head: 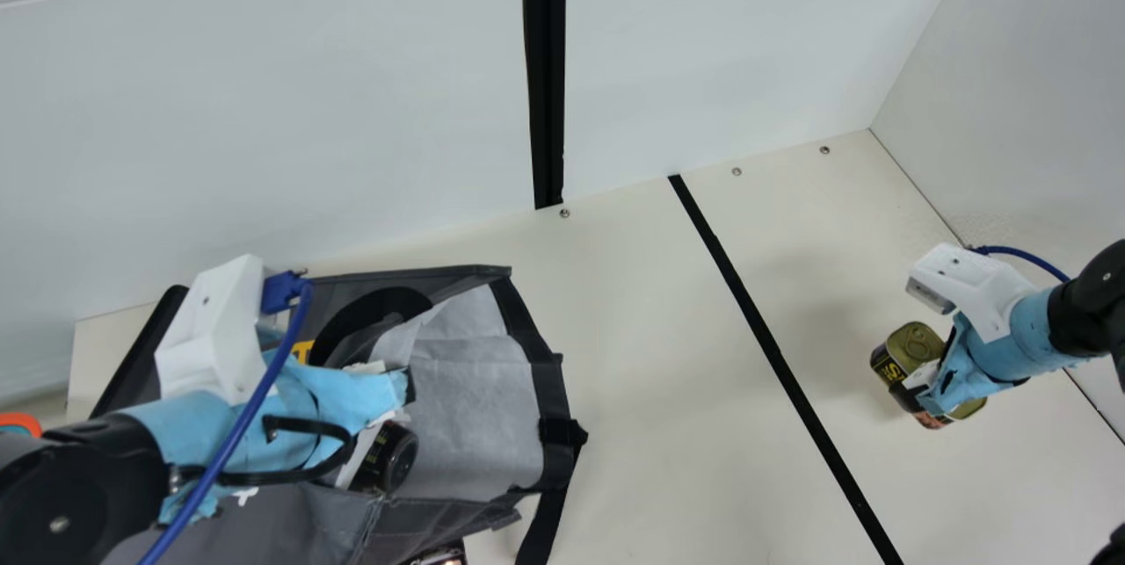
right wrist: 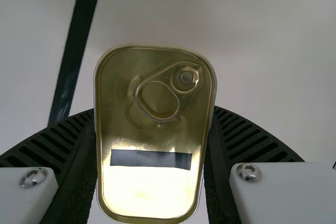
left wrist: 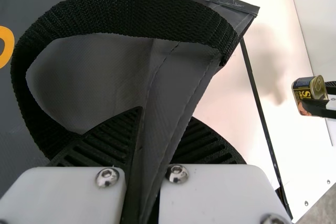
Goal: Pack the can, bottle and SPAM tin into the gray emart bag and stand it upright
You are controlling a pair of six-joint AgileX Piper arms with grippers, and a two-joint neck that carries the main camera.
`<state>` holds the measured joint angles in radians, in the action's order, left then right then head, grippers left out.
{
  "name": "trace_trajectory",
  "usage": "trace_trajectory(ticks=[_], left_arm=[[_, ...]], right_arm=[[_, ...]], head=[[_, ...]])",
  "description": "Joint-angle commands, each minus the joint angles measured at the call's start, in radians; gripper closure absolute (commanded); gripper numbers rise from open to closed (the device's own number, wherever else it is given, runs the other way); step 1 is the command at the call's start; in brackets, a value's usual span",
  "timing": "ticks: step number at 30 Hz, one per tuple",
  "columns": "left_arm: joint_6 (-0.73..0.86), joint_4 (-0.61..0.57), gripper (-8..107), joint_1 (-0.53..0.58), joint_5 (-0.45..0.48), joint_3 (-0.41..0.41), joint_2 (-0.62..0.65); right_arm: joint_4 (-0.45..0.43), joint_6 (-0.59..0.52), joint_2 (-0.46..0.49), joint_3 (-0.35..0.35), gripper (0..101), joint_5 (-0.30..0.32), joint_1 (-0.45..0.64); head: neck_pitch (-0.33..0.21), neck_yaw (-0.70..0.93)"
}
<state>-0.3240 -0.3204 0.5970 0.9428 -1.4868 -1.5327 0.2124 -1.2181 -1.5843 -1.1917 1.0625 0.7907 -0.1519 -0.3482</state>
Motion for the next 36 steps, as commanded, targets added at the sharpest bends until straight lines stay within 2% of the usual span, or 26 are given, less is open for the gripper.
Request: trace_trajectory(ticks=[1,13,26,36], left_arm=[[0.000,0.000,107,0.000,0.000,0.000,0.000],[0.000,0.000,107,0.000,0.000,0.000,0.000],[0.000,0.000,107,0.000,0.000,0.000,0.000],[0.000,0.000,107,0.000,0.000,0.000,0.000]], right_arm=[[-0.002,0.000,0.017,0.005,101,0.004,-0.016],[0.016,-0.022,0.100,0.017,101,0.079,-0.138],[0.041,-0.022,0.139,0.001,101,0.149,-0.265],[0.060,-0.016,0.171,0.033,101,0.158,-0.369]], head=[[-0.023,-0.001],[-0.023,-0.001],[-0.023,-0.001],[-0.023,-0.001]])
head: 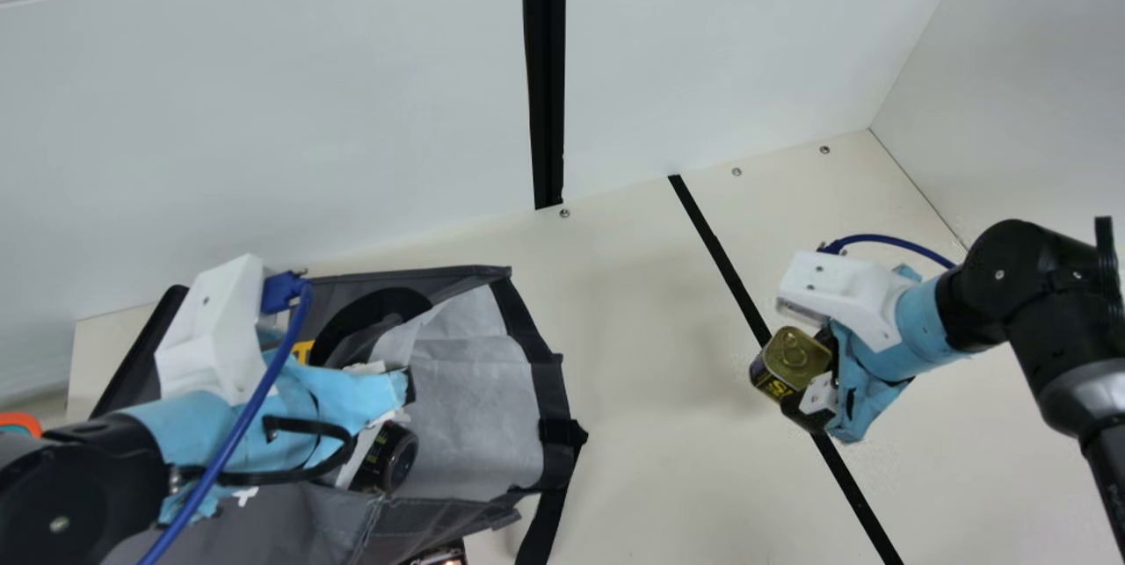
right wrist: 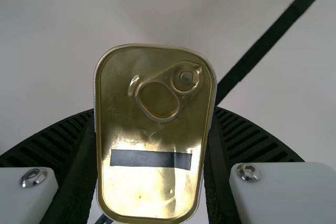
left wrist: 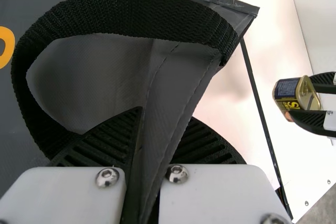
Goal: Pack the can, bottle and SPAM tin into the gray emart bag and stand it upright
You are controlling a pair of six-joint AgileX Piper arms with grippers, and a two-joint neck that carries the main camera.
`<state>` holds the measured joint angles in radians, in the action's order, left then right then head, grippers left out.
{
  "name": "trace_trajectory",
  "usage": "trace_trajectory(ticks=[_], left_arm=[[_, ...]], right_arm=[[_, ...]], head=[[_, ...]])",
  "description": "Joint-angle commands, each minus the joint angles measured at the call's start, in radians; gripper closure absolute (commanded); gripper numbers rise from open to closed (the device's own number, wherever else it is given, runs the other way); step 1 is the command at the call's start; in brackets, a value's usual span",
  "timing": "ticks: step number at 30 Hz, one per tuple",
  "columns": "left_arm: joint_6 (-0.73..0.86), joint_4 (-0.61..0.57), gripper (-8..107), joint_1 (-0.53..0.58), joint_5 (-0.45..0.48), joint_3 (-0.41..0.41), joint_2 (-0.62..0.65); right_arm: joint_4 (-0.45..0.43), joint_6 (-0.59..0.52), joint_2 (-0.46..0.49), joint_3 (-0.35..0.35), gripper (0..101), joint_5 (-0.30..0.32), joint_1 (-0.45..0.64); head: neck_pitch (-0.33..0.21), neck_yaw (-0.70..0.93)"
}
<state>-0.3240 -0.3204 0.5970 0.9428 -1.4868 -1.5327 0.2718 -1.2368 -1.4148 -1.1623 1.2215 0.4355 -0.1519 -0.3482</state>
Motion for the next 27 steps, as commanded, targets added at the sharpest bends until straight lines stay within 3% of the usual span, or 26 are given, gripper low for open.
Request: trace_trajectory(ticks=[1,27], left_arm=[[0.000,0.000,107,0.000,0.000,0.000,0.000],[0.000,0.000,107,0.000,0.000,0.000,0.000]], right_arm=[[0.002,0.003,0.005,0.007,101,-0.001,-0.024],[0.036,0.022,0.089,0.093,101,-0.001,-0.272]], head=[[-0.023,-0.001],[-0.023,-0.001]])
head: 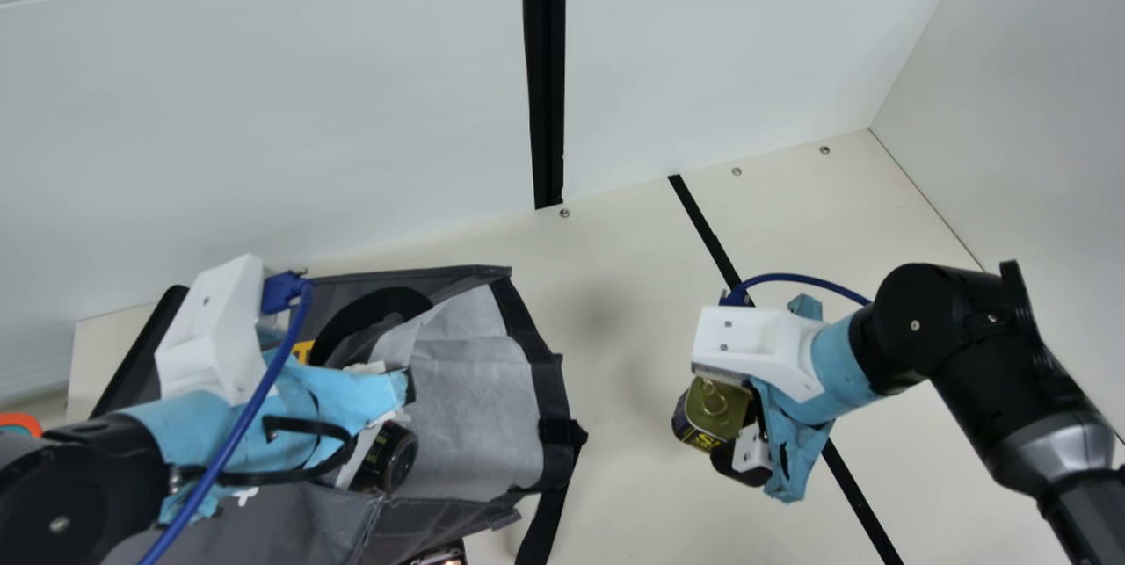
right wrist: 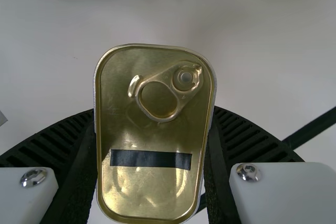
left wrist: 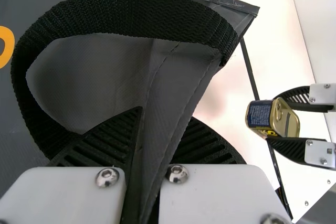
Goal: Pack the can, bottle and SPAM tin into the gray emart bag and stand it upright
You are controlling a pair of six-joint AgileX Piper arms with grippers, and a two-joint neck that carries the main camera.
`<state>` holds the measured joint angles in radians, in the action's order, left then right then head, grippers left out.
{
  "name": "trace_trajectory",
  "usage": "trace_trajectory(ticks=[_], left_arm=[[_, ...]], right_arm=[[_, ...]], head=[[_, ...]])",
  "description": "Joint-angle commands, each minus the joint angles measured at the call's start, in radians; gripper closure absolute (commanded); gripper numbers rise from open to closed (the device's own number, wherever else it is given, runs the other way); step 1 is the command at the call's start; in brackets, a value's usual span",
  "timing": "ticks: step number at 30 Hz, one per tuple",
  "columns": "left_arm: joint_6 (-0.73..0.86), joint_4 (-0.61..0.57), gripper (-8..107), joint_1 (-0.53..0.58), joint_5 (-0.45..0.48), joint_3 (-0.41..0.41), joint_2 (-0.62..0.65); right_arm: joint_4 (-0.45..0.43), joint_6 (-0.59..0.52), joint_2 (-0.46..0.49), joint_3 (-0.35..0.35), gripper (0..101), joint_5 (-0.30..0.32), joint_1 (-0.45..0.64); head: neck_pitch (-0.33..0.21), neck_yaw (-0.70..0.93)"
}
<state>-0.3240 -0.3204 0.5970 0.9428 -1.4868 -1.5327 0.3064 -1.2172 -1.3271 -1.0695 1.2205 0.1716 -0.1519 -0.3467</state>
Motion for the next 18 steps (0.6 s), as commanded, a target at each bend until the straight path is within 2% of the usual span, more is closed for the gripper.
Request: trace_trajectory(ticks=[1,18], left_arm=[[0.000,0.000,107,0.000,0.000,0.000,0.000],[0.000,0.000,107,0.000,0.000,0.000,0.000]], right_arm=[[0.004,0.004,0.003,0.002,101,-0.001,-0.018],[0.069,0.024,0.034,0.024,101,-0.001,-0.169]], head=[[-0.023,-0.002],[-0.023,-0.002]])
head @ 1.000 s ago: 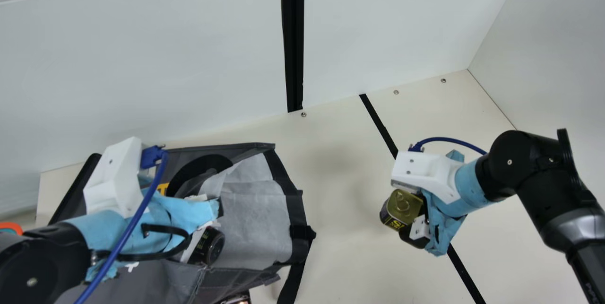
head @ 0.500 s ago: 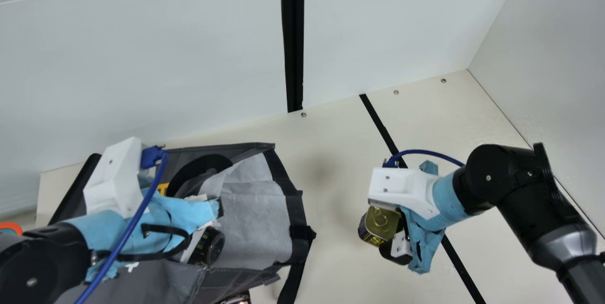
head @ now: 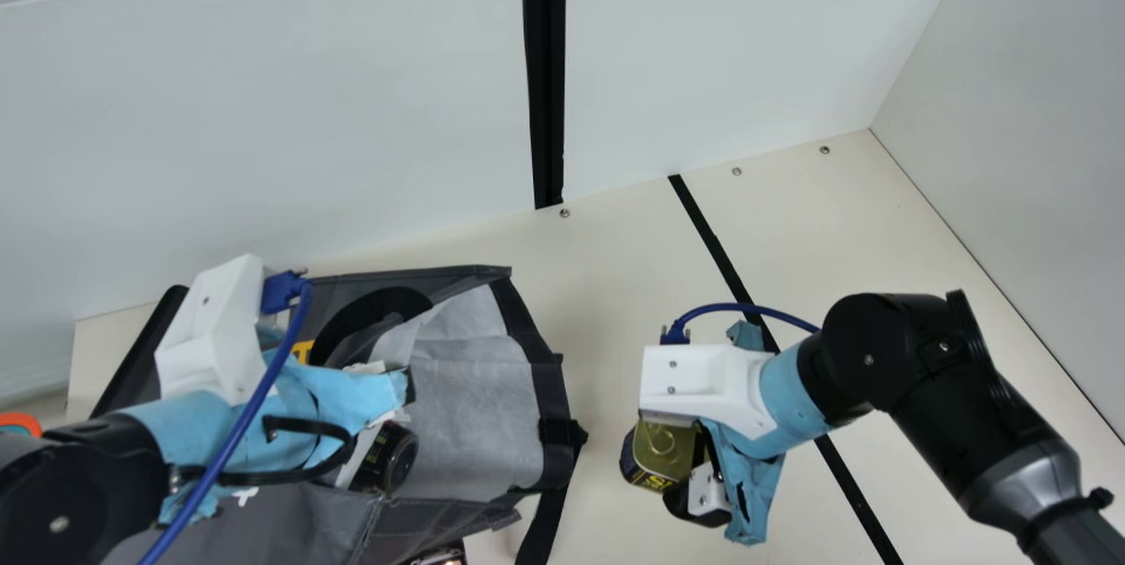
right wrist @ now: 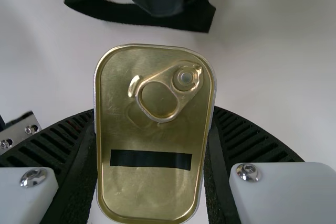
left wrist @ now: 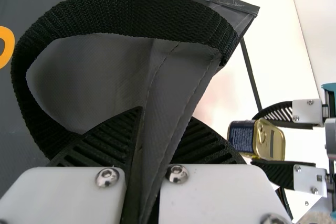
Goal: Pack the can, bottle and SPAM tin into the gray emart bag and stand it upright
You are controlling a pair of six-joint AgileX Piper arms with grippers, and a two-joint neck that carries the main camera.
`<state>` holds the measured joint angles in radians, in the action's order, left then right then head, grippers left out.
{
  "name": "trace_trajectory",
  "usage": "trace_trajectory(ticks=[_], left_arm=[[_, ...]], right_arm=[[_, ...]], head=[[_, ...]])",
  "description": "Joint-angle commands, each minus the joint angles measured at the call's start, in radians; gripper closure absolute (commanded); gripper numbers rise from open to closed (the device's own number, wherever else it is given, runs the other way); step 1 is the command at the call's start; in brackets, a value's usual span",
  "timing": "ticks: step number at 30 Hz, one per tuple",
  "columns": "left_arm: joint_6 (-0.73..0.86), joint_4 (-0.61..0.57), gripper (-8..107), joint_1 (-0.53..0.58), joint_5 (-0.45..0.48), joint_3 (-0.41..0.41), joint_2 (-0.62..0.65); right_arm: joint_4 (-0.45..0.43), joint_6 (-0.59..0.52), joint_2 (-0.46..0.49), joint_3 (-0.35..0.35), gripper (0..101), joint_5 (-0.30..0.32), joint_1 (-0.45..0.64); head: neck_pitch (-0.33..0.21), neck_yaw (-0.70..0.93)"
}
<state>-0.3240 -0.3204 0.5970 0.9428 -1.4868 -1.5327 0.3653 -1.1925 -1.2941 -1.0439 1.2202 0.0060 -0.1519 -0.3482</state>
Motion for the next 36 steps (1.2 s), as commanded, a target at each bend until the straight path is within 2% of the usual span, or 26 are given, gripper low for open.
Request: trace_trajectory(ticks=[1,18,36], left_arm=[[0.000,0.000,107,0.000,0.000,0.000,0.000],[0.000,0.000,107,0.000,0.000,0.000,0.000],[0.000,0.000,107,0.000,0.000,0.000,0.000]], right_arm=[[0.019,-0.001,0.004,-0.003,101,0.000,-0.008],[0.188,-0.044,0.030,-0.022,101,-0.002,-0.021],[0.333,-0.085,-0.051,0.009,101,-0.152,-0.109]], head=[[-0.023,-0.001],[-0.023,-0.001],[-0.023,-0.001]])
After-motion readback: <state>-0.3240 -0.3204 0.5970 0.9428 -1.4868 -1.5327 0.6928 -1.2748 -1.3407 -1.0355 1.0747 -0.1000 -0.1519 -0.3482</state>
